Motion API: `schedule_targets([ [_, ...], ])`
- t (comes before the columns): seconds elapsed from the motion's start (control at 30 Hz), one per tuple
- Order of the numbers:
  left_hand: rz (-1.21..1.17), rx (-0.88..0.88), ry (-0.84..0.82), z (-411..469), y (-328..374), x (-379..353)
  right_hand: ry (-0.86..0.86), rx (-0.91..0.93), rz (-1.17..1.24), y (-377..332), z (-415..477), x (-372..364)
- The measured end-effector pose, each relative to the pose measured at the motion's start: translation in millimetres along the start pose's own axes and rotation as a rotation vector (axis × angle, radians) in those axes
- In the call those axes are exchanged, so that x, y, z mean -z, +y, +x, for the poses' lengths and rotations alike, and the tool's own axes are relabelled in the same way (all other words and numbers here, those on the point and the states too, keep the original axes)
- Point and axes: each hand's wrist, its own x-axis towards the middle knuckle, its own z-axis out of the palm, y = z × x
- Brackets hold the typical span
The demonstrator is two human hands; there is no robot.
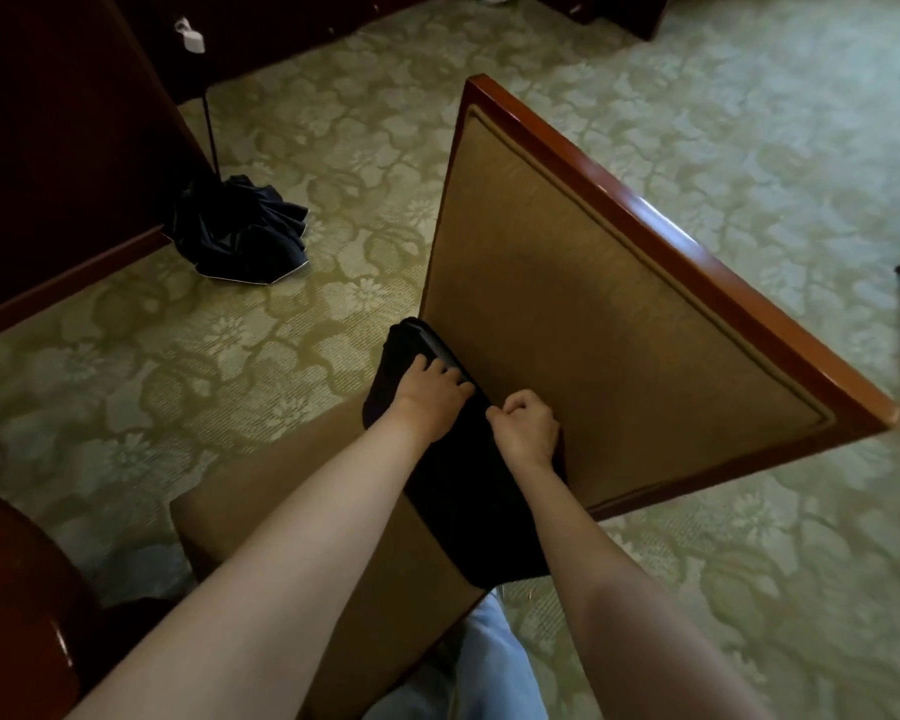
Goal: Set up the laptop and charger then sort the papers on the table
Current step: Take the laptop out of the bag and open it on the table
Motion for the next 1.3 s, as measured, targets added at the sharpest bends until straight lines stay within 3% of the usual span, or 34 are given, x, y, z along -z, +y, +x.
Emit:
schedule_targets([
  [0.13,-0.122,-0.102,0.002,4.9,27.0,-7.4,-0.036,0.047,-0.013,14.9,-5.6,7.9],
  [0.37,-0.193,-0.153,0.012,6.0,63.4,-12.0,-0.08,-0.062,0.049,68.5,-21.6,32.0],
  [0.73,-0.376,-0.13,0.025,-7.8,124.9,-11.2,-0.081,-0.162,0.215,107.6,-43.4,75.6],
  [1.0,-0.404,-0.125,0.13,-16.5,161.9,-9.8,-0.094,-0.26,0.267,131.6,-51.4,98.5],
  [1.3,-0.311,-0.207,0.084,-24.3,172.4,-12.2,-0.079,-0.385,0.364,165.5,-62.3,94.2],
])
